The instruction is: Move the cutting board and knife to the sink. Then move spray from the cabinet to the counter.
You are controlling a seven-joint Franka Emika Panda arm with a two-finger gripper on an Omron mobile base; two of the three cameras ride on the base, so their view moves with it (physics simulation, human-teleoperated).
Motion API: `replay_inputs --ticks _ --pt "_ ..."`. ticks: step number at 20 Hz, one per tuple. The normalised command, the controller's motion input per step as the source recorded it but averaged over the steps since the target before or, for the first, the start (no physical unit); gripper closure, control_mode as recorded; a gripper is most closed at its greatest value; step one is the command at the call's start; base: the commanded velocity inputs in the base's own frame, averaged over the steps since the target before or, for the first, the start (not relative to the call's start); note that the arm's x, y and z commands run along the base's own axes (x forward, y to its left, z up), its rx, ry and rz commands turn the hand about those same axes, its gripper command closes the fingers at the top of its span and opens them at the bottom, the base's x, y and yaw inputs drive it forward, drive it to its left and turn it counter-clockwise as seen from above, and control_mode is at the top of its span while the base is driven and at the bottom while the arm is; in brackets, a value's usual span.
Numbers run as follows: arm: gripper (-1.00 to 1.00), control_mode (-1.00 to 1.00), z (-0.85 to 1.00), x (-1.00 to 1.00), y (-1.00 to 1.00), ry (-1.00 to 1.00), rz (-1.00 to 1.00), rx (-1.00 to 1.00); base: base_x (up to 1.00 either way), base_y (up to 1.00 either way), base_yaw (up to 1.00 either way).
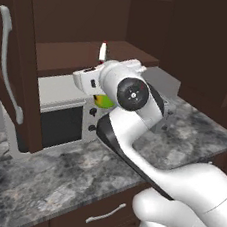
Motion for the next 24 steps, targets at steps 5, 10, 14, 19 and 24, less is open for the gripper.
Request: replay_inputs --ticks 5,10,14,19,24 --pt "1.0 -1.0 -0.01 0.0 -0.22 0.0 0.04 0.01 0.0 0.0 0.0" --pt "1.0 -1.0 -0.01 0.01 -0.13 0.0 0.03 0.0 0.0 0.0 0.0" --pt "1.0 -1.0 -0.16 0.02 -0.51 0.03 0.11 0.04 0.0 0.0 0.0" --pt "1.0 -1.0 -0.35 0.0 -0.51 0.09 0.15 0.01 0.0 0.0 0.0" --pt "1.0 -1.0 -0.24 0.03 -0.55 0.17 0.14 0.04 0.0 0.0 0.0"
